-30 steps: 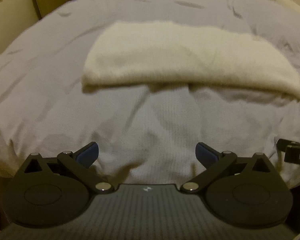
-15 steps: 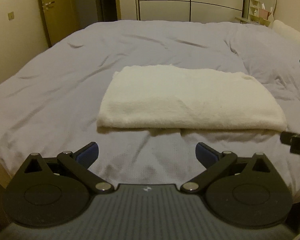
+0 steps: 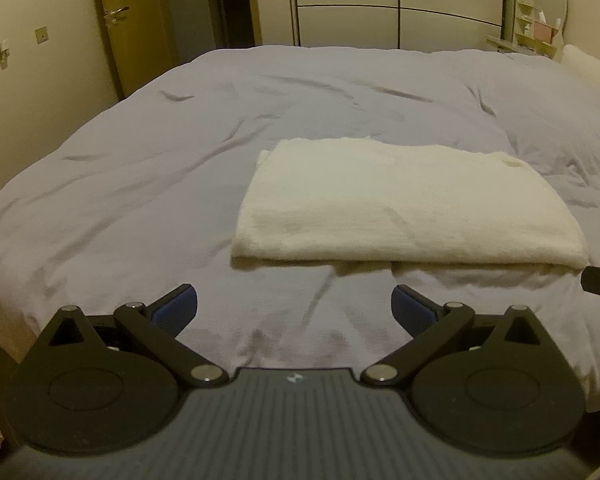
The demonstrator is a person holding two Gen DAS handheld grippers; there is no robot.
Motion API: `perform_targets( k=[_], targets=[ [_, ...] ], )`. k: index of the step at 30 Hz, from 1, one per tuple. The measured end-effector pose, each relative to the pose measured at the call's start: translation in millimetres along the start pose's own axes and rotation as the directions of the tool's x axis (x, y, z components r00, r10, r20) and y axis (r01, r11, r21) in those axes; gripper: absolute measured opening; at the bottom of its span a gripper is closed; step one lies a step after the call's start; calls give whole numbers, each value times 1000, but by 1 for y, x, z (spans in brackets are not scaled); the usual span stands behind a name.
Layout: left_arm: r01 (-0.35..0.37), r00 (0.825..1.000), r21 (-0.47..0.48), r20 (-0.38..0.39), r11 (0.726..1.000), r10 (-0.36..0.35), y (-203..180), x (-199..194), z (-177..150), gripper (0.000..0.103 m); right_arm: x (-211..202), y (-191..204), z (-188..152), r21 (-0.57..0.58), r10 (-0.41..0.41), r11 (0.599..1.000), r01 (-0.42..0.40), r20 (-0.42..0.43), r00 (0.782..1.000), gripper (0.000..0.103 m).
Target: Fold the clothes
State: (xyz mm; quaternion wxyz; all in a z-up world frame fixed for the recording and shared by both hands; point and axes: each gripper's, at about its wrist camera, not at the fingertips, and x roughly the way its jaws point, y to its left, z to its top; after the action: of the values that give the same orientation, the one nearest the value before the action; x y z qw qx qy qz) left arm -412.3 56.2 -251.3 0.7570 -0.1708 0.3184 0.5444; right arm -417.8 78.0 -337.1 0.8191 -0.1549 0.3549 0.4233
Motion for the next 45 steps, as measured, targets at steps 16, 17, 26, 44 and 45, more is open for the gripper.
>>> perform_targets(
  k=[16,17,26,44,45],
  targets=[
    [-6,1000,-2,-15,1000,6,5,5,0,102,5,7,-1,-9,17,1000,-17,-17,1000,103],
    [-4,1000,-2,-17,1000,4,5,5,0,102,7,7,-1,-8,16,1000,-16,-19,1000,103],
    [64,997,14,-50,998,-63,5,30,3,102,24,-28,-17,158,209,961,-226,121,970,103],
    [147,986,23,-84,989,-145,-13,120,45,102,152,-127,-29,805,422,447,-390,195,886,64],
    [152,985,23,-84,988,-150,-15,126,47,102,158,-128,-29,810,416,437,-391,203,886,61]
  ],
)
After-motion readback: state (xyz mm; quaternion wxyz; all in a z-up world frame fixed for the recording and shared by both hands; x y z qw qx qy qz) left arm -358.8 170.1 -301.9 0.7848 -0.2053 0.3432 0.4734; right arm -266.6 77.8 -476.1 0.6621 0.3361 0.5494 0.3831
